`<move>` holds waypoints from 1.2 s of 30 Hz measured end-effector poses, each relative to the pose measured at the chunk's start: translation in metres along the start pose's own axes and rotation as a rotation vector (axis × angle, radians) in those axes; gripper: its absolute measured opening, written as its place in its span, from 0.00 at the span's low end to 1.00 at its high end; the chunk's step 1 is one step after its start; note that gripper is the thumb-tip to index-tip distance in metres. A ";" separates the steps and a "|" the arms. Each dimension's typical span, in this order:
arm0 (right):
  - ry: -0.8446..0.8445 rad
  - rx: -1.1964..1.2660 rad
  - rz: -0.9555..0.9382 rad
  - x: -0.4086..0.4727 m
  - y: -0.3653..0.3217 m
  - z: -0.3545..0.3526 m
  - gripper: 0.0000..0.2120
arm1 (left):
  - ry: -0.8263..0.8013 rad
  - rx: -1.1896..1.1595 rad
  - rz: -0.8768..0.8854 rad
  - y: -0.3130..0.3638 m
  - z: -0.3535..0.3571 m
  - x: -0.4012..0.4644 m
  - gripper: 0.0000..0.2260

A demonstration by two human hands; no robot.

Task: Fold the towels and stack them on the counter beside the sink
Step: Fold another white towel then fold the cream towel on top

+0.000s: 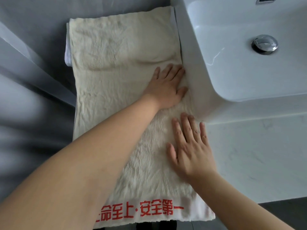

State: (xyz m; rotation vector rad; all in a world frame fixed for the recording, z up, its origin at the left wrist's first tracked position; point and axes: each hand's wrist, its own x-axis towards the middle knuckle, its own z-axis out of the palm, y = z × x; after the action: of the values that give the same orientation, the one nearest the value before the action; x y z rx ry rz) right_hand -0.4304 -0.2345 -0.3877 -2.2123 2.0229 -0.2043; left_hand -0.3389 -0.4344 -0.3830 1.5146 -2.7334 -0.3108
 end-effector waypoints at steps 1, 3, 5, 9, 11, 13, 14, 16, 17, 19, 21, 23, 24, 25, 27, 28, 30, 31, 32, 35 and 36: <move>0.002 -0.005 -0.019 0.001 -0.001 0.000 0.33 | -0.016 0.010 -0.007 0.001 0.000 0.001 0.30; 0.000 -0.022 -0.037 0.003 -0.001 0.002 0.34 | -0.042 0.024 -0.016 0.001 -0.001 0.002 0.31; -0.014 -0.038 -0.032 0.003 0.000 0.001 0.35 | -0.057 0.026 -0.024 0.000 -0.004 0.002 0.31; -0.030 -0.047 -0.024 0.003 0.001 -0.001 0.36 | -0.141 -0.009 -0.059 0.006 -0.019 -0.002 0.31; -0.035 -0.034 -0.024 0.003 0.001 -0.001 0.36 | 0.011 0.016 -0.137 -0.003 -0.032 -0.027 0.30; -0.045 -0.038 -0.023 0.003 0.001 0.000 0.36 | 0.162 0.035 -0.222 -0.027 -0.039 -0.072 0.30; -0.053 -0.043 -0.023 0.003 0.001 0.000 0.36 | 0.163 0.045 -0.264 -0.044 -0.038 -0.097 0.30; -0.078 -0.052 -0.022 0.003 0.000 0.000 0.36 | 0.013 0.064 -0.342 -0.076 -0.030 -0.136 0.31; -0.089 -0.060 -0.024 0.003 0.000 -0.002 0.36 | -0.067 0.072 -0.361 -0.089 -0.024 -0.146 0.32; -0.094 -0.085 -0.025 0.003 -0.001 -0.006 0.36 | -0.102 0.070 -0.353 -0.102 -0.011 -0.154 0.33; -0.075 -0.091 -0.020 0.008 -0.008 -0.016 0.35 | -0.070 0.070 -0.347 -0.105 -0.004 -0.154 0.33; -0.022 -0.035 -0.002 0.027 -0.023 -0.024 0.33 | -0.044 0.072 -0.348 -0.104 -0.003 -0.153 0.33; 0.007 0.005 -0.008 0.043 -0.033 -0.027 0.32 | -0.037 0.072 -0.352 -0.105 -0.002 -0.153 0.33; 0.018 0.035 -0.028 0.062 -0.043 -0.029 0.32 | -0.037 0.072 -0.359 -0.105 -0.002 -0.153 0.33; -0.045 0.048 -0.057 0.099 -0.055 -0.023 0.31 | -0.044 0.079 -0.365 -0.106 -0.003 -0.152 0.33; -0.107 0.031 -0.046 0.113 -0.054 -0.018 0.30 | -0.050 0.081 -0.364 -0.106 -0.004 -0.152 0.33; -0.178 -0.014 0.006 0.123 -0.044 -0.004 0.30 | -0.062 0.075 -0.361 -0.106 -0.004 -0.152 0.32; -0.181 -0.031 0.016 0.122 -0.040 0.001 0.30 | -0.061 0.067 -0.363 -0.108 -0.004 -0.153 0.32; -0.176 -0.042 0.014 0.121 -0.037 0.003 0.30 | -0.064 0.059 -0.359 -0.108 -0.005 -0.154 0.32; -0.158 -0.042 0.008 0.120 -0.037 0.000 0.30 | -0.086 0.048 -0.345 -0.112 -0.009 -0.156 0.31; -0.157 -0.043 0.005 0.121 -0.038 0.000 0.30 | -0.090 0.057 -0.362 -0.114 -0.011 -0.160 0.31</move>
State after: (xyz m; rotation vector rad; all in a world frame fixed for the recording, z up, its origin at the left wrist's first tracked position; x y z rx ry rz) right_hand -0.3829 -0.3520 -0.3792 -2.1725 1.9668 0.0130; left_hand -0.1566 -0.3604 -0.3766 2.0592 -2.5352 -0.3100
